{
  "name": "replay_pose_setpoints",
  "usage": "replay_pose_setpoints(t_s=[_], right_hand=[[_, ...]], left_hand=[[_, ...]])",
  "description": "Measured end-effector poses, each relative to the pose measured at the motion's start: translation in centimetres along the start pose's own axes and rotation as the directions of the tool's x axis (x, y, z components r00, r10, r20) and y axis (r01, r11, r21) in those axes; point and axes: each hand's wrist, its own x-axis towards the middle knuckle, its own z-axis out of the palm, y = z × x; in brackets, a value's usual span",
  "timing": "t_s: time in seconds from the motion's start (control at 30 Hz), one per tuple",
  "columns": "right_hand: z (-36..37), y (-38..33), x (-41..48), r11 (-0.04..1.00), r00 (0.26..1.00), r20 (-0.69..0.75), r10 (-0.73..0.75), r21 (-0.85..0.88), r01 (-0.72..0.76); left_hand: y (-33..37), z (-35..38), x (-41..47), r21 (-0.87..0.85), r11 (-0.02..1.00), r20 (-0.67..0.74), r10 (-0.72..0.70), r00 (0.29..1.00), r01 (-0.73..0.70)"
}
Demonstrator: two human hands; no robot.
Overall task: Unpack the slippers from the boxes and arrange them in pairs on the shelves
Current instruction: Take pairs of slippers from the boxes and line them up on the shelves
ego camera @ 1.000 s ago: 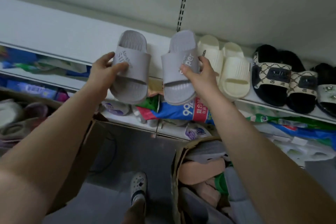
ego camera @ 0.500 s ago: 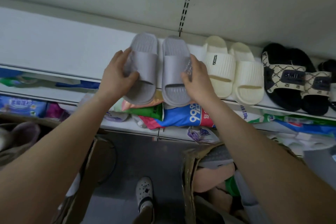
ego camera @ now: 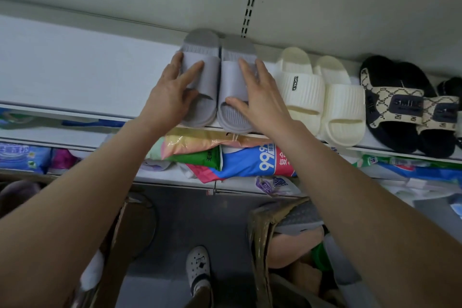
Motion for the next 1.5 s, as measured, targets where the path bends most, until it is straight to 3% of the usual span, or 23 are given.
replay_pose_setpoints(t_s=[0.33, 0.5, 0.77, 0.93, 1.03, 1.13, 1.2, 1.33, 1.43, 1.5], right_hand=[[0.1, 0.5, 0.7, 0.999, 0.999, 0.025, -0.025, -0.038, 0.026], [-1.8, 1.3, -0.3, 0.993, 0.994, 0.083, -0.075, -0.083, 0.082], [-4.8, 6.8, -11.5, 0.946, 0.951, -0.076, -0.300, -0.153, 0.286], [-4.9, 13.9, -23.1, 0.954, 0.953, -0.103, -0.283, -0.132, 0.269], [-3.7, 19.5, -30.7, 0.975, 0.979, -0.017, -0.205, -0.096, 0.202], [-1.3, 25.6, -37.9, 0.997, 0.989, 0.149, -0.015, -0.075, 0.026], [0.5, 28.8, -42.1, 0.990, 0.941, 0.314, 0.127, -0.096, -0.101], [5.2, 32.1, -48.2, 0.954, 0.725, 0.620, 0.299, -0.170, -0.248], [7.7, 32.2, -49.2, 0.918, 0.622, 0.680, 0.388, -0.226, -0.326], [8.5, 32.2, -48.7, 0.892, 0.600, 0.671, 0.437, -0.239, -0.383]], left_hand=[[0.4, -0.6, 0.4, 0.090, 0.996, 0.034, 0.010, 0.999, -0.013], [2.2, -1.2, -1.3, 0.175, 0.978, 0.066, 0.106, 0.992, -0.116], [10.4, 1.0, -8.4, 0.171, 0.974, -0.016, 0.151, 0.988, -0.147], [17.7, 5.9, -15.5, 0.027, 0.995, 0.012, 0.101, 0.995, -0.101], [21.7, 10.4, -20.6, -0.052, 0.998, 0.071, 0.050, 0.996, -0.047], [25.2, 15.2, -25.7, -0.088, 0.996, 0.177, -0.018, 0.984, 0.034], [26.8, 18.4, -28.9, -0.073, 0.992, 0.261, -0.078, 0.962, 0.100], [29.3, 23.3, -33.0, -0.068, 0.980, 0.388, -0.146, 0.910, 0.186], [29.4, 26.0, -32.5, -0.057, 0.986, 0.430, -0.120, 0.895, 0.159], [29.1, 27.8, -30.6, -0.005, 0.994, 0.439, -0.097, 0.893, 0.110]])
